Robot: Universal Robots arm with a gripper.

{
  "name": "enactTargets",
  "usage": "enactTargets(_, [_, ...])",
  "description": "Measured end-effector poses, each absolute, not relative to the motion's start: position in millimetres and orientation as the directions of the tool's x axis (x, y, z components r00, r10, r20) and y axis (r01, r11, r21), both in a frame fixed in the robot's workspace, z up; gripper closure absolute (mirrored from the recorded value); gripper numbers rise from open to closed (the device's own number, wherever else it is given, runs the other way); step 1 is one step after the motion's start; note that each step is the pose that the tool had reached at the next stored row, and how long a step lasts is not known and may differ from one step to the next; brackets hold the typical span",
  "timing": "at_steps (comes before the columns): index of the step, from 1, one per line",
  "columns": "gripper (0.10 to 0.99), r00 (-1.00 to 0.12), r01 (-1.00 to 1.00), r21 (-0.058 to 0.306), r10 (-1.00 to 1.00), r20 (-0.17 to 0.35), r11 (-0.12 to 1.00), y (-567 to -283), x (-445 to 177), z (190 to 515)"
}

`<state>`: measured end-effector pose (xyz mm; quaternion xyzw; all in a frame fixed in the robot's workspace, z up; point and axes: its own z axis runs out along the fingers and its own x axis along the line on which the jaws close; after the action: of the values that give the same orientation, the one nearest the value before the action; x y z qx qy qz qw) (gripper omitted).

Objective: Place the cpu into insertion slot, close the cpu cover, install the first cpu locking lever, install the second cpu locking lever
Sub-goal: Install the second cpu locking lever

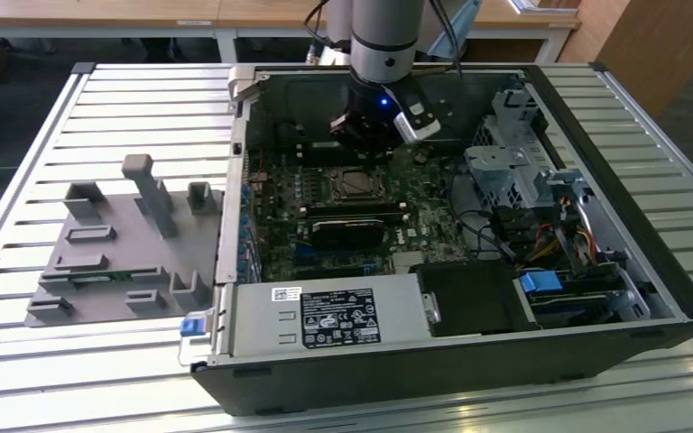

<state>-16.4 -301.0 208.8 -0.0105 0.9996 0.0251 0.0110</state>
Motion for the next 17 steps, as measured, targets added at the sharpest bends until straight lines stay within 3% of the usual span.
enactTargets(17, [0.969,-1.0,-0.022,0.05,-0.02,-0.023,0.999,-313,-16,216])
